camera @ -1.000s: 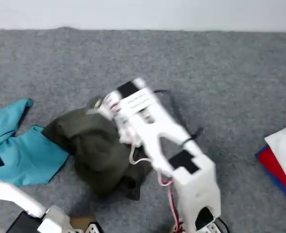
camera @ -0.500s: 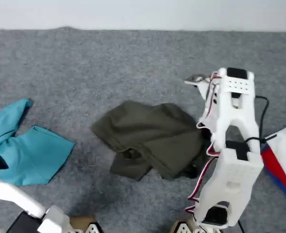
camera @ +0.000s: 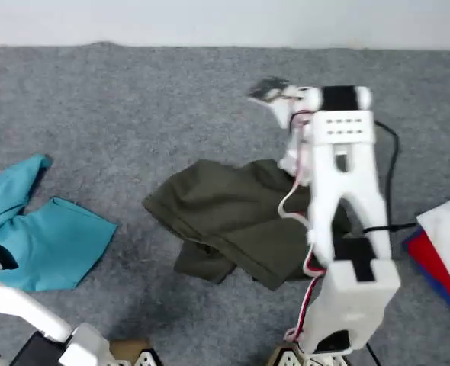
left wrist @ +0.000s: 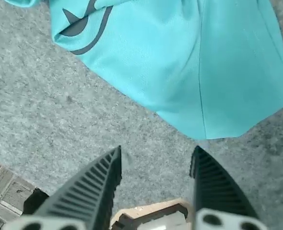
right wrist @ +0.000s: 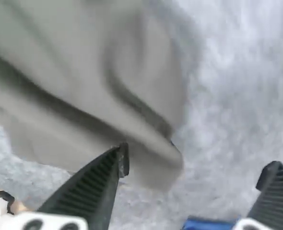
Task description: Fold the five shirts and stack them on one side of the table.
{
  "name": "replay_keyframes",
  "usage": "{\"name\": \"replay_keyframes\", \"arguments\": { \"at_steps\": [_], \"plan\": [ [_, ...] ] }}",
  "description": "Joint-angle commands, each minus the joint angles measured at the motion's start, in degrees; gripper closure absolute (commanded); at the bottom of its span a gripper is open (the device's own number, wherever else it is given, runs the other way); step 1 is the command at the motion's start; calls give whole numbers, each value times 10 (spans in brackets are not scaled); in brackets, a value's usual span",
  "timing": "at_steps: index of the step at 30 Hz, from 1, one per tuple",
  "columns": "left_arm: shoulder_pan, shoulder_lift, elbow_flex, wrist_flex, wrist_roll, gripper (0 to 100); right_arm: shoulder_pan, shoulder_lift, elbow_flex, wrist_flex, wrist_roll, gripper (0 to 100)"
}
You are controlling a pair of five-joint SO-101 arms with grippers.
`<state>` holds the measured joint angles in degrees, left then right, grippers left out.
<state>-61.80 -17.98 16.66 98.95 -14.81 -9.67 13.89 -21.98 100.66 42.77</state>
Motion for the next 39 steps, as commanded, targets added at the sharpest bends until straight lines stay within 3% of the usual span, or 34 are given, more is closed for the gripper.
{"name": "replay_keyframes", "arguments": {
  "at_steps": [1, 4, 8, 12, 23, 26, 33, 39],
  "plan": [
    [2, -8, -2, 16, -6, 775, -63, -88, 51, 25, -6, 582],
    [2, -8, -2, 16, -6, 775, -111, -145, 149, 25, -1, 582],
    [2, -8, -2, 16, -6, 775, -163, -212, 347, 23, 76, 582],
    [2, -8, -2, 16, -6, 775, -175, -239, 497, -7, 117, 582],
    [-1, -8, -4, 16, -7, 776, -125, -126, 536, -170, 117, 587],
    [-1, -8, -5, 16, -7, 776, -109, -84, 536, -204, 117, 665],
    [1, -9, -5, 16, -7, 776, -70, -66, 535, -226, 117, 969],
    [0, -9, -5, 16, -7, 776, -45, -143, 535, -189, 120, 988]
  ]
}}
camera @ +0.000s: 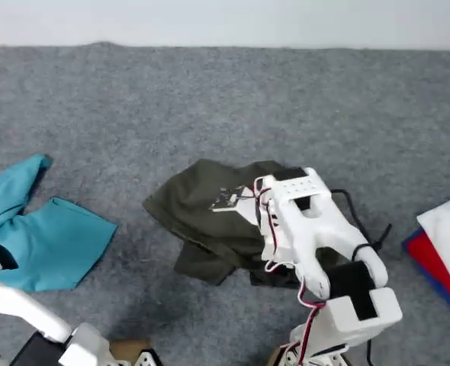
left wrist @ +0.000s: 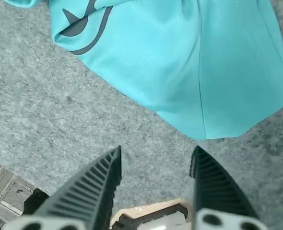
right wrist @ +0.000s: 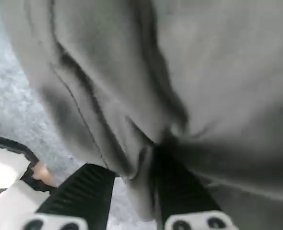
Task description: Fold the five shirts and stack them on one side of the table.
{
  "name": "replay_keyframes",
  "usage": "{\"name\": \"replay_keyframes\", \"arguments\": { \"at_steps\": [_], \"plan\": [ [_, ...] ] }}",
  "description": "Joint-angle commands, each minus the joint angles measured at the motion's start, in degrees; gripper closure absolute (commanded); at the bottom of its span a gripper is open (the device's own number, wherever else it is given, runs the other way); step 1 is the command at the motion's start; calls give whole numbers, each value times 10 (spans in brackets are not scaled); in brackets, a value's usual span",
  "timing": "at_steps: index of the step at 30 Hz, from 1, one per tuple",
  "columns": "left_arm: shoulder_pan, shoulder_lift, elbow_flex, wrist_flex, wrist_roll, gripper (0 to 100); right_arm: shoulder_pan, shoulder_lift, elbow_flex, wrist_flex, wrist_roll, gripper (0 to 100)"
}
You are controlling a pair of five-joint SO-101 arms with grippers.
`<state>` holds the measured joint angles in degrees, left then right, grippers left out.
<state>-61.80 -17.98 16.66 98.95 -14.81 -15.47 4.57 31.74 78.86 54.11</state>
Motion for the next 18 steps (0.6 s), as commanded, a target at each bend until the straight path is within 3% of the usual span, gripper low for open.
{"name": "replay_keyframes", "arguments": {
  "at_steps": [1, 6, 9, 18],
  "plan": [
    [0, -9, -5, 16, -7, 776, 13, -73, -4, 45, 7, 988],
    [1, -9, -3, 16, -7, 776, 9, -198, -78, 120, 6, 988],
    [2, -9, -2, 16, -7, 776, 13, -244, -149, 114, 7, 989],
    [-3, -9, -3, 17, -7, 776, 15, -233, -218, -138, -40, 957]
  ]
}}
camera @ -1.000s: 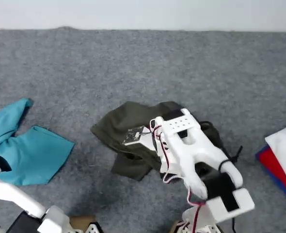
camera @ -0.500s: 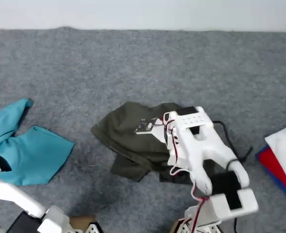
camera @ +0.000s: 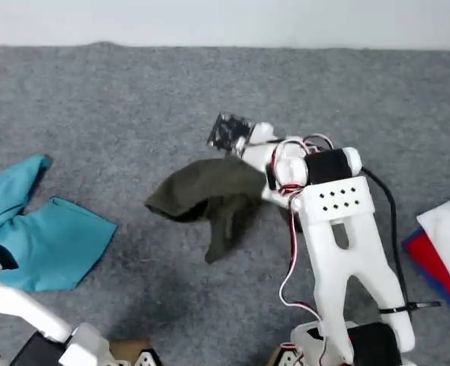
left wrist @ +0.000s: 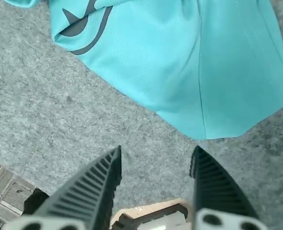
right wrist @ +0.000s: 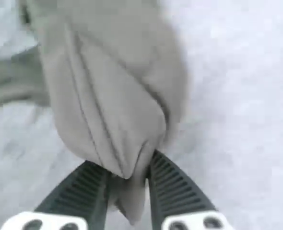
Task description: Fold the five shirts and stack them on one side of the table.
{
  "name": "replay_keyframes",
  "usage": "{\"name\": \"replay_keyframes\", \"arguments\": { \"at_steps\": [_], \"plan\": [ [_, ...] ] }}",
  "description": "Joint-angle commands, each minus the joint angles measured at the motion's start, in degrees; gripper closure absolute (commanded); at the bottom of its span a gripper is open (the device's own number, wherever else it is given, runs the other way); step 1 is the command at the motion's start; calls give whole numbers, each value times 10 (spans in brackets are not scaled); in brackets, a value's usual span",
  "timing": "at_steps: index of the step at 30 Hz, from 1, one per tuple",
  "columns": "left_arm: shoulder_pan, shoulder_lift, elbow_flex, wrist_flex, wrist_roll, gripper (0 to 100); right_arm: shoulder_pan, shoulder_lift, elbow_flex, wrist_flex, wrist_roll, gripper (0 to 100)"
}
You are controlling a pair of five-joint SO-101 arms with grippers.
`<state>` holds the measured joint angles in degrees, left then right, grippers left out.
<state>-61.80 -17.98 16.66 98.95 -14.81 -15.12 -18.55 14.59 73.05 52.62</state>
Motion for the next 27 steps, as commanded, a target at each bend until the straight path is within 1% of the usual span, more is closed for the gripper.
{"name": "replay_keyframes", "arguments": {
  "at_steps": [1, 4, 5, 11, 14, 16, 19, 24, 26, 27],
  "plan": [
    [-4, -9, -3, 17, -7, 776, 14, 8, -58, -97, -27, 928],
    [-4, -9, -4, 17, -7, 776, 20, 54, -123, -117, -29, 838],
    [-4, -9, -4, 17, -7, 776, 22, 73, -152, -114, -29, 825],
    [-4, -9, -3, 17, -7, 776, 46, 197, -342, -41, -29, 825],
    [-1, -9, -3, 17, -7, 776, 55, 260, -407, -9, -30, 825],
    [-1, -9, -3, 17, -7, 776, 57, 290, -437, 17, -44, 825],
    [0, -9, -3, 17, -7, 776, 56, 309, -474, 84, -75, 824],
    [6, -9, -3, 18, -7, 776, 25, 315, -482, 247, -76, 822],
    [35, -9, -2, 18, -30, 776, 13, 315, -481, 299, -77, 822],
    [57, -9, -2, 18, -40, 776, 11, 313, -473, 301, -80, 822]
  ]
}}
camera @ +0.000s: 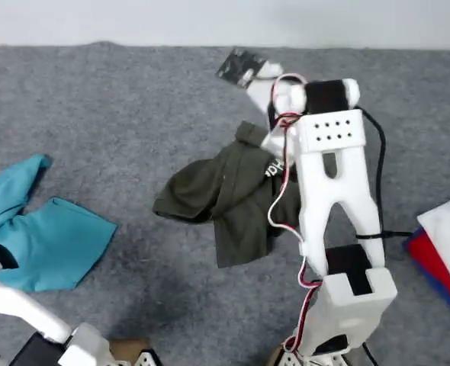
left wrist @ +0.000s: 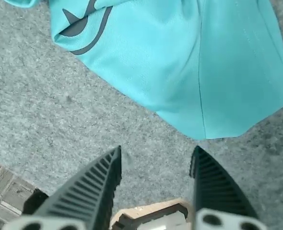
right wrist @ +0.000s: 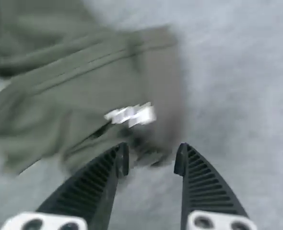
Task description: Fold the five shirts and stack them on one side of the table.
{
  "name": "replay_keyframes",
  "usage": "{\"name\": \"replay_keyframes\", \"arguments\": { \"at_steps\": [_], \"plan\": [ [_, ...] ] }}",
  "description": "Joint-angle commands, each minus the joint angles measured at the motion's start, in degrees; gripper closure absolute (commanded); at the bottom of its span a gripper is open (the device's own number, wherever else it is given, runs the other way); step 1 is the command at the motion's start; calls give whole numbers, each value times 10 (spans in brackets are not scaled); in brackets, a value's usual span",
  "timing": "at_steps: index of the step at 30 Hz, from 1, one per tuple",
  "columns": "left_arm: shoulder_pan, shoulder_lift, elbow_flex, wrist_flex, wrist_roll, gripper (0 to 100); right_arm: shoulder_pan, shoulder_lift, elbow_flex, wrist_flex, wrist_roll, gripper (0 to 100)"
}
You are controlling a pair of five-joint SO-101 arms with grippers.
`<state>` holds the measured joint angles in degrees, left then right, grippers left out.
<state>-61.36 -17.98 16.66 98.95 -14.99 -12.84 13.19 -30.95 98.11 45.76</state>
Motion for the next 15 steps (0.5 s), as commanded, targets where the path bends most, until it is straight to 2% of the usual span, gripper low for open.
{"name": "replay_keyframes", "arguments": {
  "at_steps": [1, 5, 8, 12, 15],
  "plan": [
    [81, -9, -2, 18, -46, 776, -13, -9, -5, 49, -16, 822],
    [235, -9, -8, 18, -46, 776, -13, -25, 38, 48, -41, 813],
    [369, -9, -16, 17, -32, 773, 4, -31, 76, 48, -80, 734],
    [528, -2, -37, 10, 72, 741, 47, -39, 135, 48, -126, 638],
    [628, -2, -60, -20, 153, 682, 85, -48, 185, 48, -126, 629]
  ]
}}
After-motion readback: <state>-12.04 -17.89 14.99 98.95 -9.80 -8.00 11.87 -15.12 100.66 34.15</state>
